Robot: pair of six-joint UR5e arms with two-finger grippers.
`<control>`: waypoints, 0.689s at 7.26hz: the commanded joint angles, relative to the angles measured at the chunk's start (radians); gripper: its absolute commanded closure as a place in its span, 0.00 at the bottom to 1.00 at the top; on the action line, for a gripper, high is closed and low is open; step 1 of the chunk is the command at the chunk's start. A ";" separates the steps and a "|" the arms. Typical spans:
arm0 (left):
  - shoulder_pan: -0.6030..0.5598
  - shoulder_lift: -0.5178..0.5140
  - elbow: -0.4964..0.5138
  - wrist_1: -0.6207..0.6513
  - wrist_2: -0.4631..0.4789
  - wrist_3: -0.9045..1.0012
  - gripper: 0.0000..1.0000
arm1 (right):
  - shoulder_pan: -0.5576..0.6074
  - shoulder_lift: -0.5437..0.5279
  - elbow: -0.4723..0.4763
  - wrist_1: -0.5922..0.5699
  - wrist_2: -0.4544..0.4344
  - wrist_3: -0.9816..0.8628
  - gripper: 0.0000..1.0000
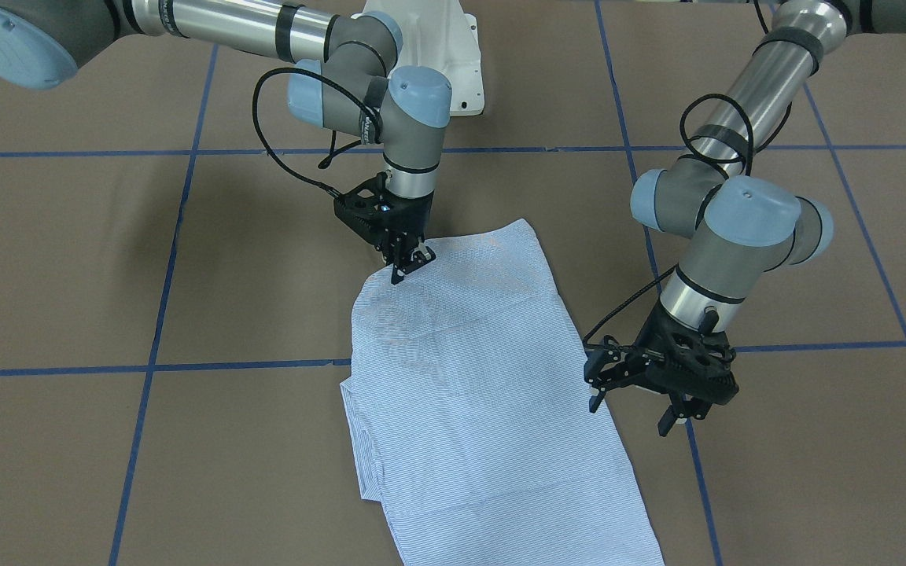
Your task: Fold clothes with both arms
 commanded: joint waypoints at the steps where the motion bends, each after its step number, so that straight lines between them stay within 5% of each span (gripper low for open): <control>1: 0.018 0.059 -0.073 0.000 -0.002 -0.057 0.00 | 0.000 0.000 0.003 0.001 -0.010 0.000 1.00; 5: 0.269 0.348 -0.472 0.009 0.061 -0.329 0.00 | 0.000 0.000 0.012 0.001 -0.019 0.002 1.00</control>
